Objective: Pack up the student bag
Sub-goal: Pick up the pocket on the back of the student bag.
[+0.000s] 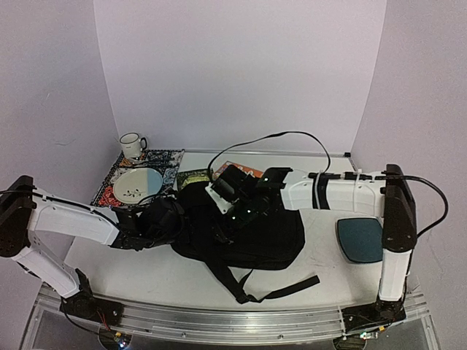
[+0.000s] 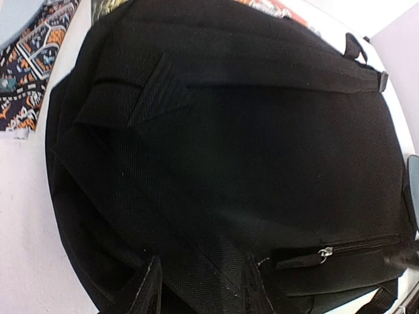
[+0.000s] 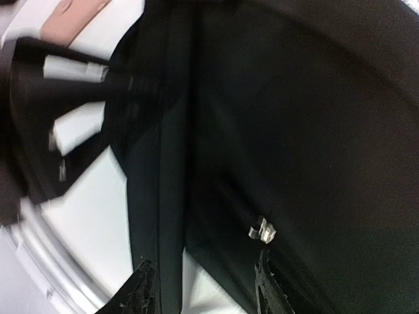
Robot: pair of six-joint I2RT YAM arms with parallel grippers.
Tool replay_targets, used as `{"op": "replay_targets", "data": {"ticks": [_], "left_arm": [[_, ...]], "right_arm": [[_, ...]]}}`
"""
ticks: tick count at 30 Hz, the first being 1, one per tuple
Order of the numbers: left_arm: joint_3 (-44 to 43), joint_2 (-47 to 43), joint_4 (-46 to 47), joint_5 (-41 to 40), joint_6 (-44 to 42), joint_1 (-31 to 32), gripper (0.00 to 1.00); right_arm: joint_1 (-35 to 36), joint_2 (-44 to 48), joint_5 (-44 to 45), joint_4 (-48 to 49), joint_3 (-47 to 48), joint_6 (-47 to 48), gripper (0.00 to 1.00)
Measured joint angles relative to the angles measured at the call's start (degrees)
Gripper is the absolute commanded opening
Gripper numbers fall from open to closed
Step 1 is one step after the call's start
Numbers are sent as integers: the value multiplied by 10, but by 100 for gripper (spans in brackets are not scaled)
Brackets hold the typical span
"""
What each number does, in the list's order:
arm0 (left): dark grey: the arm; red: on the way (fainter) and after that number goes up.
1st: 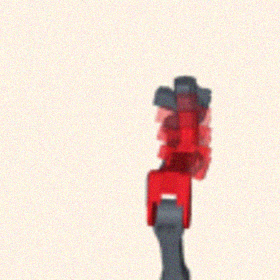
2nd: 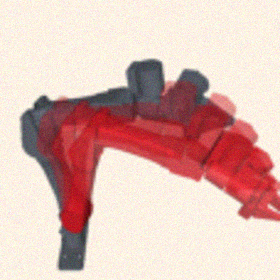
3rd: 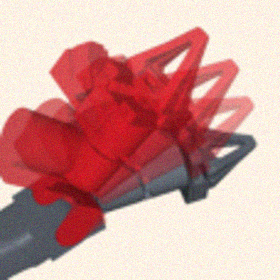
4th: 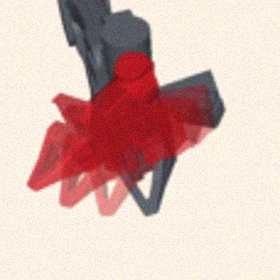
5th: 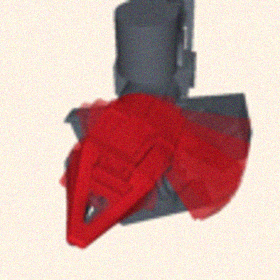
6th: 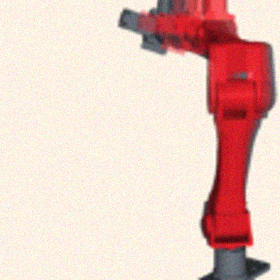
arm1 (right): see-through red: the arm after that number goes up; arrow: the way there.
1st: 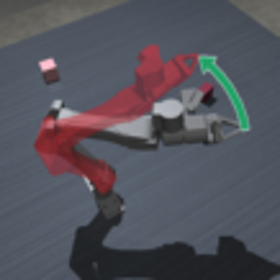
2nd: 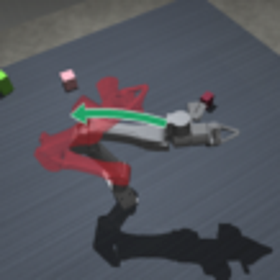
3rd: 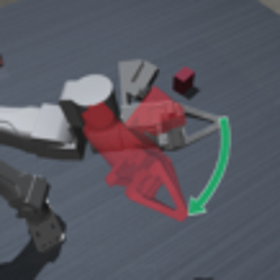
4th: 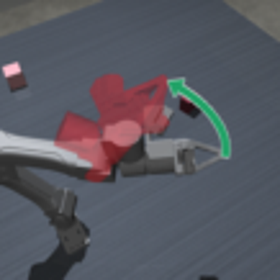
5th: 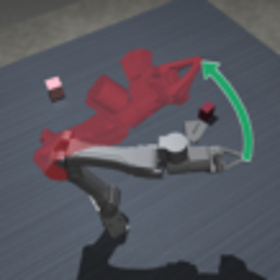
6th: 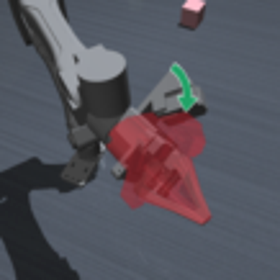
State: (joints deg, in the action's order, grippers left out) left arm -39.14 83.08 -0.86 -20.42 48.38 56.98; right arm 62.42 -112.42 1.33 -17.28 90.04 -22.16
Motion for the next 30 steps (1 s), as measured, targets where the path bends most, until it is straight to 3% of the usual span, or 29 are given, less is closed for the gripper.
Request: {"op": "replay_targets", "data": {"ticks": [9, 24, 27, 30], "left_arm": [[52, 30, 49, 46, 36, -17, 28], [67, 42, 82, 69, 55, -26, 26], [68, 44, 84, 69, 55, -27, 26], [68, 45, 85, 71, 55, -28, 26]], "right_arm": [[0, -105, 40, -13, 64, -3, 54], [16, -171, 100, -60, 117, -5, 58], [22, -192, 120, -81, 142, -3, 51], [25, -203, 135, -93, 156, -1, 35]]}}
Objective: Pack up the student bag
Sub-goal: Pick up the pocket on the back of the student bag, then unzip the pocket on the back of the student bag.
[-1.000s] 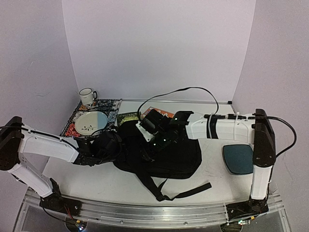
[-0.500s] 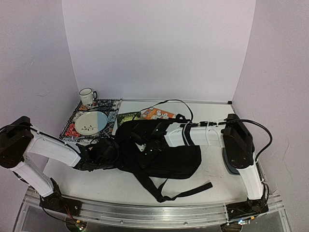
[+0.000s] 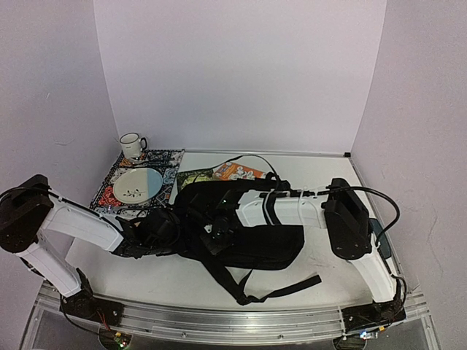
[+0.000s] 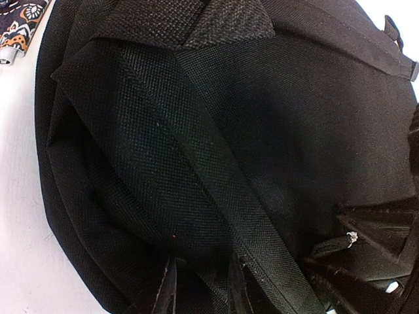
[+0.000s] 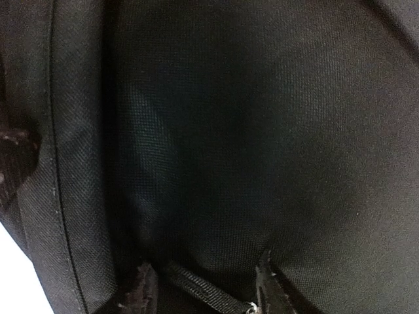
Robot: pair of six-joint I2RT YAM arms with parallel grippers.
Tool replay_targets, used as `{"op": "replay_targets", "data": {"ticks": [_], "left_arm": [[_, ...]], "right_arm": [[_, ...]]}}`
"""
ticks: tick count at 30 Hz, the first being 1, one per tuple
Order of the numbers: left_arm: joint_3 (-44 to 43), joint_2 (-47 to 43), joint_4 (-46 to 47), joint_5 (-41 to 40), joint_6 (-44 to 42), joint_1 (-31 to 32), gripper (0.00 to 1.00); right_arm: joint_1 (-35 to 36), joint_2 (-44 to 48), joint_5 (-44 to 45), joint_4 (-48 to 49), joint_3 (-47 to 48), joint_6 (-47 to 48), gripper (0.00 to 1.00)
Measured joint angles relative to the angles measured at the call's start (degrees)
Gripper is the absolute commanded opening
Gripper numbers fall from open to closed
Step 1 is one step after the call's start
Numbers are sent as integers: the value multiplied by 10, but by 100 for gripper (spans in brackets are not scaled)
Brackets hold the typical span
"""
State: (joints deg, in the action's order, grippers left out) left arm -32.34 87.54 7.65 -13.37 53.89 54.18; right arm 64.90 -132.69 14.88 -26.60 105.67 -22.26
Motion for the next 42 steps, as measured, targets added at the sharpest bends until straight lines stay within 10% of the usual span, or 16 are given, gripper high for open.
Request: {"op": "replay_targets", "data": {"ticks": [13, 42], "left_arm": [[7, 0, 11, 12, 0, -9, 25], [10, 10, 24, 49, 6, -52, 19]], "right_arm": [[5, 30, 36, -5, -21, -15, 0], [-90, 390, 121, 79, -476, -185, 2]]}}
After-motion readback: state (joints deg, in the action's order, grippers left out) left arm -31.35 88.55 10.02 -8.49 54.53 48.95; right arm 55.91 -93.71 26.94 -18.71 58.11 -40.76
